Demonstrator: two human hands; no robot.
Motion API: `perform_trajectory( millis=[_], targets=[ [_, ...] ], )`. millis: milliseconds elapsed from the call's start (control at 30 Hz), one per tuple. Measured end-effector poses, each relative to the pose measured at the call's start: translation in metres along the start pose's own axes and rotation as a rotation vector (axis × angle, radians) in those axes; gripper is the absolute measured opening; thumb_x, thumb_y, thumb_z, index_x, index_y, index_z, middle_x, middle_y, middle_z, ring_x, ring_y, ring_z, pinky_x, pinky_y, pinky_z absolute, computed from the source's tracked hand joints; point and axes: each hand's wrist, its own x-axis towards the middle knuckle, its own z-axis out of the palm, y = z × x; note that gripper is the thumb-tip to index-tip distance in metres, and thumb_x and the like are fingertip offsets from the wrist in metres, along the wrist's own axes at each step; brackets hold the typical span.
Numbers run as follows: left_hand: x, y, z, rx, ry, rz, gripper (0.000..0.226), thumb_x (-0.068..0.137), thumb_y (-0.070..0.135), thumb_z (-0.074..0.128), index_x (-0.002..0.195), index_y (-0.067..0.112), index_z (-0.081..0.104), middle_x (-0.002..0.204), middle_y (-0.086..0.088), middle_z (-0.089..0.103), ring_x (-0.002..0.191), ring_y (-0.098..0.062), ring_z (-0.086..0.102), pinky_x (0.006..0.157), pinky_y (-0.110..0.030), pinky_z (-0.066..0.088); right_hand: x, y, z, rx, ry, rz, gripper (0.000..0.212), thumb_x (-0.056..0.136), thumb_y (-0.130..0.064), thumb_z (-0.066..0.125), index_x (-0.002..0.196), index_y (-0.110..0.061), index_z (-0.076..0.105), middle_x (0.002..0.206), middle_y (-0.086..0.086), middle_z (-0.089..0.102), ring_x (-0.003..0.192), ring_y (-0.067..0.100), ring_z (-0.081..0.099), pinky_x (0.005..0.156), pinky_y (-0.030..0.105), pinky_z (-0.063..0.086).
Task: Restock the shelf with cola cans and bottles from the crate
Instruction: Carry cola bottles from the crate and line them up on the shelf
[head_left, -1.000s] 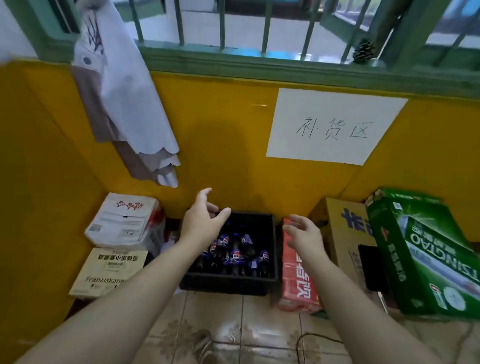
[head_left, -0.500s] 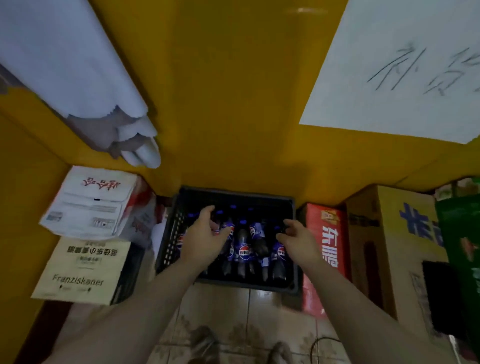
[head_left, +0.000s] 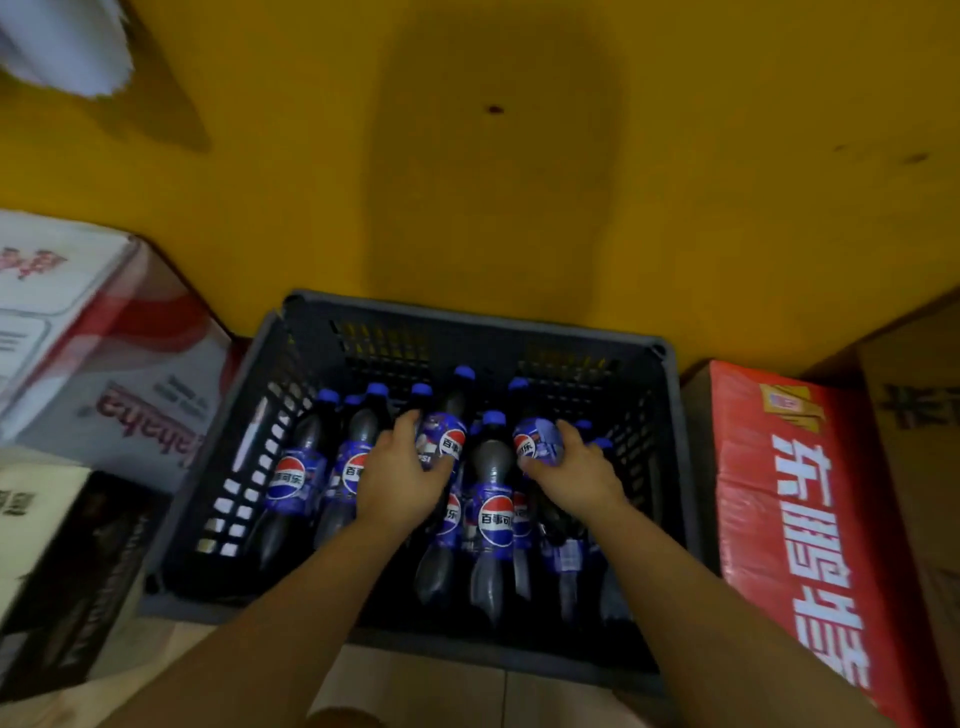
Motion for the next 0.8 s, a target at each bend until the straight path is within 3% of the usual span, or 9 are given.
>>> perform_trajectory(
  millis=[67,167,333,400,567,633,700,800],
  targets=[
    [0.014,-0.007,0.017,0.090,-0.049,-0.031,0.078,0.081,0.041,0.066,0.146,0.024,0.025,0.138,-0.014,0.041,0.121,-0.033,0.047,0.095,-0.040,0.044,0.011,0.002,0.009,-0.047,-0.016,0.009,0.101,0.071,-0.064,0.065,0.149,-0.031,0.010,0.146,0.016,0.028,0.129,0.036,0.039,0.102,0.039,0.038],
    [0.030,-0.010,0.030,0.307,-0.169,-0.053,0.099,0.075,0.048,0.069,0.149,0.032,0.005,0.145,-0.016,0.027,0.125,-0.038,0.042,0.096,-0.041,0.043,0.024,0.006,0.014,-0.025,-0.041,-0.001,0.110,0.067,-0.053,0.076,0.149,-0.030,0.008,0.144,0.013,0.034,0.124,0.033,0.047,0.097,0.036,0.043],
    [0.035,-0.017,0.041,0.498,-0.243,-0.061,0.108,0.077,0.045,0.068,0.147,0.035,-0.014,0.142,-0.019,0.031,0.114,-0.035,0.053,0.082,-0.036,0.047,0.030,0.011,0.004,0.117,-0.040,-0.015,0.096,0.072,-0.027,0.075,0.149,-0.024,0.017,0.140,0.006,0.047,0.121,0.027,0.050,0.099,0.034,0.043],
    [0.033,-0.019,0.045,0.540,-0.216,-0.045,0.107,0.079,0.046,0.065,0.146,0.033,-0.017,0.142,-0.019,0.030,0.110,-0.035,0.054,0.075,-0.035,0.046,0.029,0.010,-0.002,0.095,-0.075,0.002,0.092,0.076,-0.026,0.069,0.150,-0.024,0.014,0.142,0.008,0.044,0.123,0.029,0.048,0.100,0.035,0.042],
    [0.038,-0.016,0.046,0.599,-0.209,-0.054,0.104,0.080,0.047,0.062,0.148,0.029,-0.014,0.143,-0.019,0.024,0.103,-0.033,0.057,0.070,-0.033,0.047,0.026,0.003,0.002,-0.241,-0.089,-0.019,0.087,0.087,-0.046,0.050,0.150,-0.018,-0.003,0.146,0.015,0.034,0.126,0.033,0.044,0.097,0.036,0.039],
    [0.038,-0.014,0.047,0.648,-0.200,-0.052,0.106,0.079,0.047,0.064,0.148,0.025,-0.014,0.144,-0.019,0.023,0.108,-0.034,0.054,0.073,-0.036,0.048,0.023,0.001,0.011,-0.351,-0.038,-0.061,0.101,0.082,-0.050,0.058,0.150,-0.018,-0.009,0.147,0.017,0.028,0.125,0.034,0.044,0.093,0.037,0.042],
    [0.039,-0.013,0.048,0.690,-0.200,-0.047,0.107,0.080,0.044,0.066,0.148,0.023,-0.014,0.144,-0.020,0.024,0.109,-0.035,0.054,0.073,-0.036,0.048,0.021,0.000,0.020,-0.399,-0.039,-0.091,0.114,0.077,-0.045,0.069,0.147,-0.028,-0.020,0.145,0.019,0.026,0.118,0.033,0.050,0.083,0.037,0.046],
    [0.040,-0.013,0.045,0.669,-0.214,-0.034,0.105,0.082,0.035,0.064,0.147,0.026,-0.017,0.144,-0.022,0.026,0.103,-0.033,0.059,0.069,-0.034,0.049,0.022,0.002,0.024,-0.387,-0.042,-0.110,0.116,0.077,-0.035,0.071,0.141,-0.042,-0.025,0.143,0.021,0.026,0.111,0.034,0.054,0.081,0.038,0.049]
  ],
)
